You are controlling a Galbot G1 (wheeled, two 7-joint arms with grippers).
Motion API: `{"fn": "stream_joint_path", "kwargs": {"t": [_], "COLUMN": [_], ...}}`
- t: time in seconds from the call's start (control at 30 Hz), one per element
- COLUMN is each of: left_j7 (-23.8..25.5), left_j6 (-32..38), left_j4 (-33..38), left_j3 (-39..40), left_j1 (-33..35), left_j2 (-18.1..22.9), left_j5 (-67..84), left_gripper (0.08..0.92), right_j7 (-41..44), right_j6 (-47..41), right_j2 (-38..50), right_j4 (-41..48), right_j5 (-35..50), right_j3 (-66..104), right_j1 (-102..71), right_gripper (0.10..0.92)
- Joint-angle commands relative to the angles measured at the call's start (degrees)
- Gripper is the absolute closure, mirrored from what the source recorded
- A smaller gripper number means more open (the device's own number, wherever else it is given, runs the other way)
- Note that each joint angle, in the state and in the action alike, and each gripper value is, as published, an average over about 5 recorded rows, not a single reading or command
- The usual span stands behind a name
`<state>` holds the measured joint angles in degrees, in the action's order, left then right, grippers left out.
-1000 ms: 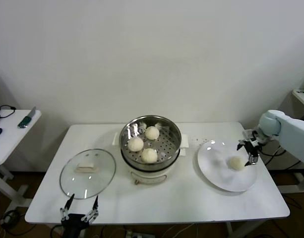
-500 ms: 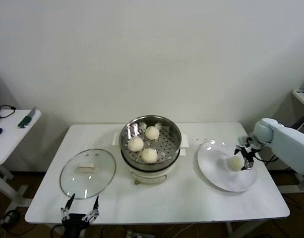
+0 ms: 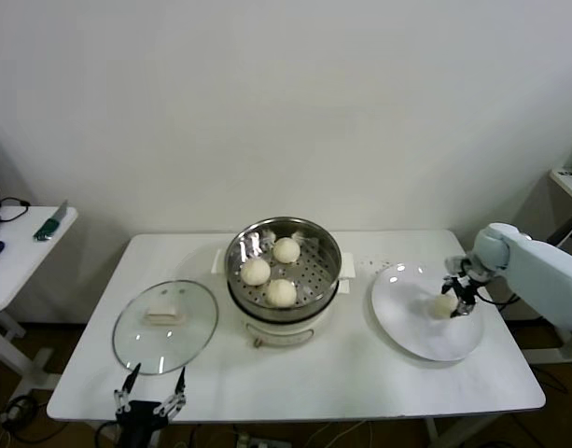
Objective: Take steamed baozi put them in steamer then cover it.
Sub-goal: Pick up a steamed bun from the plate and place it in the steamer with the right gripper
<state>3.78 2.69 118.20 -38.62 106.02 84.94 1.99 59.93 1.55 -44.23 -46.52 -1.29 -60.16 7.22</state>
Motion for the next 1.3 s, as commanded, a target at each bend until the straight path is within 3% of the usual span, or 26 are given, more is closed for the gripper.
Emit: {"fn": "stream_joint_path", "kwargs": {"t": [0.03, 0.33, 0.67, 1.0, 1.3], "left_j7": [0.0, 0.1, 0.1, 0.1, 0.0], "left_j6": [0.0, -0.1, -0.1, 0.0, 0.3], "left_j4": [0.1, 0.8, 1.9, 2.6, 2.1], "left_j3": [0.1, 0.6, 0.8, 0.9, 0.5], "left_j1": [-0.1, -0.1, 0.2, 0.6, 0.7], "left_j2": [-0.1, -0.1, -0.7, -0.6, -0.7], "left_j5": [0.0, 0.0, 0.4, 0.6, 1.0], "left_gripper": [0.177, 0.177, 0.177, 0.177, 0.177], "right_j7": [0.7, 2.1, 1.1, -5.0, -8.1], "right_j6": [-1.2, -5.2, -12.2, -17.3, -19.1], "right_j2": [1.6, -0.3, -9.8, -18.9, -23.7], "right_j4": [-4.5, -19.3, -32.9, -36.2, -31.4], "right_j5": [6.3, 28.6, 43.5, 46.8, 41.1], "right_j3": [-8.1, -36.7, -42.7, -37.1, -34.6], "right_j1": [8.9, 42.4, 59.7, 51.4, 40.9], "right_gripper": [0.38, 0.381, 0.381, 0.381, 0.38]}}
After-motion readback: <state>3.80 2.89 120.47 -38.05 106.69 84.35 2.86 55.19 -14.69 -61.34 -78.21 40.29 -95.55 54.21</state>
